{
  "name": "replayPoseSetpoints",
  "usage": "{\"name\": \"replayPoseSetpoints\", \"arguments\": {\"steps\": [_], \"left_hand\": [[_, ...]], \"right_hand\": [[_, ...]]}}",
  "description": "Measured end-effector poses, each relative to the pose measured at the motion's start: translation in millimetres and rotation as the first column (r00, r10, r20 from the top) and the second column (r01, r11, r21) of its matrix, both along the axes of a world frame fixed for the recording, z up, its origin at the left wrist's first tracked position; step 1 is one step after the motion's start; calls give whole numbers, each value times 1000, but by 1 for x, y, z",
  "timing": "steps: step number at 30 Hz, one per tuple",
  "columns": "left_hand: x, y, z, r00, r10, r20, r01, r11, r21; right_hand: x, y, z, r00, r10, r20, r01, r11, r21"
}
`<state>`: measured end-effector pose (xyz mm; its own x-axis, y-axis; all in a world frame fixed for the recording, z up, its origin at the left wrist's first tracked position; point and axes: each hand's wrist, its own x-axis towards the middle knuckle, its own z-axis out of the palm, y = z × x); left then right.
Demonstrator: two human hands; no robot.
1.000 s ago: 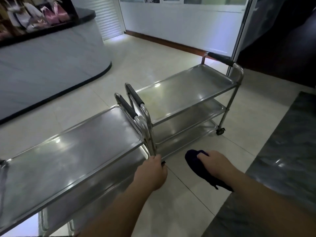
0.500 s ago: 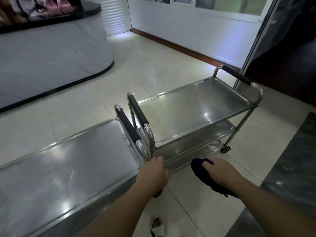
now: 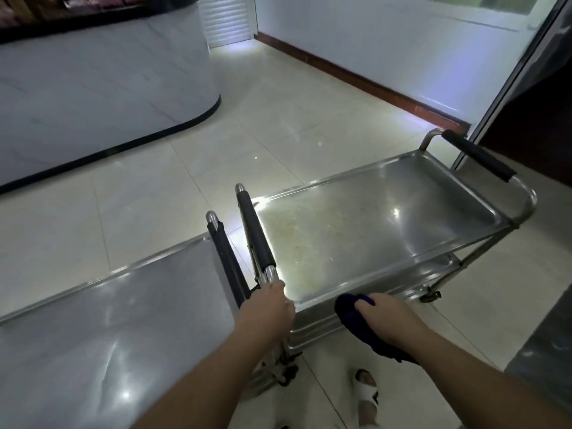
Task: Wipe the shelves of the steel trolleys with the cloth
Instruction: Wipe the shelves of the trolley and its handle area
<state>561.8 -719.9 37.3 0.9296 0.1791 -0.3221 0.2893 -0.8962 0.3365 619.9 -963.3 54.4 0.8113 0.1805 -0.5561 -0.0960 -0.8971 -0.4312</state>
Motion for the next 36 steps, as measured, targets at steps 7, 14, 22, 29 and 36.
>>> {"name": "replayPoseSetpoints", "arguments": {"steps": [7,14,22,29,36], "left_hand": [[65,-1,1,953,301,40,-303,952,38],[90,1,-7,883,469,27,-469,880,67],[126,25,-31,841,530,110,-532,846,-4],[161,32,-59,850,503,158,-513,858,24],[200,52,-69,819,544,180,-546,837,-43]], "right_hand": [[100,7,-36,985,153,-77,-147,986,83],[157,26,-64,922,355,-156,-346,935,81],[184,63,-81,932,340,-128,-321,935,148],[193,97,-100,970,228,79,-239,958,162],[163,118,-139,837,375,399,-451,885,115]]}}
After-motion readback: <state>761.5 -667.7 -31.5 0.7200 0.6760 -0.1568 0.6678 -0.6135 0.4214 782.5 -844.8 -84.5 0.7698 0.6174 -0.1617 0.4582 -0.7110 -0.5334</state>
